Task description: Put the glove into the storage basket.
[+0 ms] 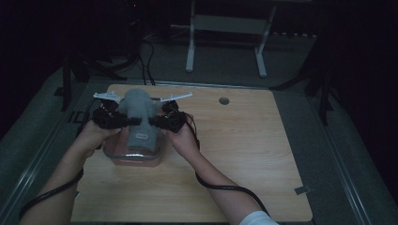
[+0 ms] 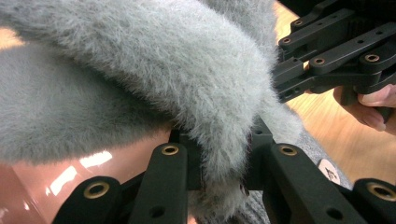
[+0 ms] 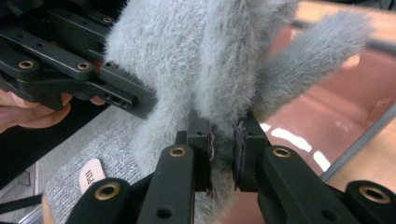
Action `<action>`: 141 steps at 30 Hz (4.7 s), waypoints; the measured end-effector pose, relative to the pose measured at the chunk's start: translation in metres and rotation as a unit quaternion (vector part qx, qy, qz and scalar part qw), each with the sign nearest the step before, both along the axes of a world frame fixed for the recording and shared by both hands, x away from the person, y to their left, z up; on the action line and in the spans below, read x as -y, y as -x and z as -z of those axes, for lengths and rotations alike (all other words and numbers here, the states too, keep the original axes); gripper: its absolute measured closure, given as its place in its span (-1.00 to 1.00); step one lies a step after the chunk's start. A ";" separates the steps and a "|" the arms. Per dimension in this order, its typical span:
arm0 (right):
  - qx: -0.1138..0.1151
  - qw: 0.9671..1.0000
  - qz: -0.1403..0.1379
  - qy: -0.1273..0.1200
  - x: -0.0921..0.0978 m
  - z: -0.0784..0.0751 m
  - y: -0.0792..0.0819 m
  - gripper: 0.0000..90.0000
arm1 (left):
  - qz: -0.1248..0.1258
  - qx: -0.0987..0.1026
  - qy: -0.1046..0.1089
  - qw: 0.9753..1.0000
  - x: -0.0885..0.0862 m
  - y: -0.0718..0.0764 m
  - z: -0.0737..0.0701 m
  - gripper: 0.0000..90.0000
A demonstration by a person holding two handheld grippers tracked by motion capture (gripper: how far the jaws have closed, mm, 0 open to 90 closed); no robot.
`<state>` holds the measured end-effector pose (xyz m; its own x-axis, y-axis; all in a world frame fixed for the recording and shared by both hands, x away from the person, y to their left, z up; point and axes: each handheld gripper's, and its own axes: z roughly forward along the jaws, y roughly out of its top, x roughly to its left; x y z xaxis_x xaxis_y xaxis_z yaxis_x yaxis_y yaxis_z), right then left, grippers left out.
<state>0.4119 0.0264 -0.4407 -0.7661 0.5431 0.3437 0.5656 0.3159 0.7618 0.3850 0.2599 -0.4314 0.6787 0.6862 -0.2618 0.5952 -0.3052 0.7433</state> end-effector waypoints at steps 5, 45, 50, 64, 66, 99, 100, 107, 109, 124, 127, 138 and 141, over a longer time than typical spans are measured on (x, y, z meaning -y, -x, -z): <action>-0.019 0.999 0.007 0.025 -0.007 0.023 -0.010 0.77 | -0.009 -0.027 -0.014 0.999 0.001 -0.011 0.024 0.69; 0.024 0.999 -0.022 0.037 0.033 0.014 -0.014 -0.58 | -0.158 -0.016 -0.157 0.975 0.014 -0.023 0.040 -0.65; 0.049 0.997 -0.037 0.049 0.050 0.014 -0.009 -0.59 | -0.165 0.035 -0.137 0.976 0.011 -0.004 0.033 -0.69; 0.089 0.991 -0.071 0.071 0.084 0.018 0.010 -0.65 | -0.128 0.108 -0.084 0.982 0.053 0.046 0.019 -0.71; 0.089 0.991 -0.070 0.073 0.089 0.019 0.011 -0.65 | -0.116 0.115 -0.073 0.984 0.064 0.051 0.018 -0.71; 0.094 0.989 -0.061 0.099 0.204 0.057 0.059 -0.66 | 0.050 0.127 -0.023 0.990 0.168 0.093 0.054 -0.70; 0.096 0.988 -0.063 0.100 0.208 0.060 0.060 -0.66 | 0.055 0.124 -0.023 0.990 0.170 0.093 0.056 -0.70; 0.092 0.989 -0.067 0.094 0.231 0.076 0.071 -0.68 | 0.078 0.127 -0.013 0.989 0.188 0.101 0.082 -0.70; 0.085 0.990 -0.071 0.092 0.238 0.081 0.075 -0.68 | 0.084 0.128 -0.013 0.988 0.192 0.103 0.089 -0.69; 0.098 0.990 -0.043 0.089 0.292 0.108 0.107 -0.71 | 0.103 0.110 -0.016 0.988 0.213 0.112 0.122 -0.84; 0.102 0.990 -0.035 0.094 0.302 0.111 0.110 -0.71 | 0.105 0.112 -0.018 0.988 0.217 0.114 0.125 -0.93; 0.128 0.987 -0.011 0.092 0.330 0.110 0.114 -0.70 | 0.101 0.127 -0.006 0.987 0.218 0.117 0.130 -0.93; 0.129 0.988 -0.006 0.090 0.335 0.111 0.113 -0.70 | 0.100 0.130 -0.006 0.986 0.218 0.118 0.131 -0.93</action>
<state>0.2988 -0.3088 -0.5517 -0.8221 0.5683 0.0349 0.3554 0.4644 0.8112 0.2674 0.0416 -0.5627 0.8439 0.5338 -0.0539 0.3119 -0.4064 0.8588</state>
